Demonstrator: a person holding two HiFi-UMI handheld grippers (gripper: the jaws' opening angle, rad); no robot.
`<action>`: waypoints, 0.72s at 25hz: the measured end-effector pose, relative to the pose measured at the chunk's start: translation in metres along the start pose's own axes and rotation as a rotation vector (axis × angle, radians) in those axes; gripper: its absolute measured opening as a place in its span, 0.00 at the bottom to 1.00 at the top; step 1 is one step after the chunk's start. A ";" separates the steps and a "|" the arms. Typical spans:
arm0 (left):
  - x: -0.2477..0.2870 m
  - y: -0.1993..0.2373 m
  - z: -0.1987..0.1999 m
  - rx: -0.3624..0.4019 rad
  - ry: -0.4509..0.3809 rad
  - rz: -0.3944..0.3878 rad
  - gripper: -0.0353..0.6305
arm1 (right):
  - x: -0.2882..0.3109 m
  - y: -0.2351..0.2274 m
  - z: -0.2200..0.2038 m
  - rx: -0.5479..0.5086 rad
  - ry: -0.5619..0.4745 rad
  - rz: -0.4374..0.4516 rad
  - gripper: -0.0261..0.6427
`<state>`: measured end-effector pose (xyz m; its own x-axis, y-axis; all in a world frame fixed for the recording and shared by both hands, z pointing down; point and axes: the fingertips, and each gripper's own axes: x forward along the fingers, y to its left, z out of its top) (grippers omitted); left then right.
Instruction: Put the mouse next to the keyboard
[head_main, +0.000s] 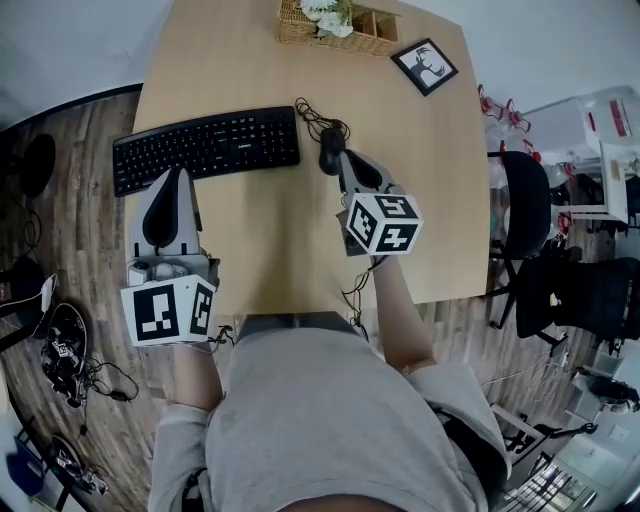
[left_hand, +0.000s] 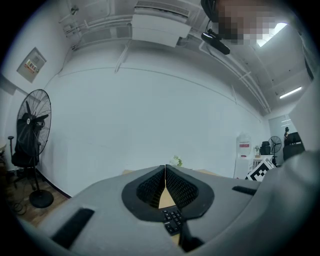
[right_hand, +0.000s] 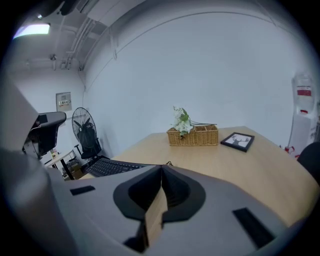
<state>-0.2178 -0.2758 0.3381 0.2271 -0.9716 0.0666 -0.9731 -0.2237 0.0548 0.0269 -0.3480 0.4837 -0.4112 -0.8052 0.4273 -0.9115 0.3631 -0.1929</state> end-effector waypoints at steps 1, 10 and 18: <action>-0.004 -0.002 0.002 0.001 -0.003 0.004 0.07 | -0.007 0.002 0.003 -0.013 -0.010 0.006 0.06; -0.035 -0.027 0.014 0.013 -0.023 0.017 0.07 | -0.067 0.026 0.028 -0.078 -0.107 0.059 0.06; -0.062 -0.053 0.022 0.016 -0.045 0.017 0.07 | -0.121 0.037 0.044 -0.123 -0.195 0.089 0.06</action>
<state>-0.1815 -0.2052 0.3095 0.2091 -0.9776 0.0221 -0.9774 -0.2082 0.0379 0.0431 -0.2579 0.3859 -0.4929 -0.8384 0.2324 -0.8698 0.4815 -0.1079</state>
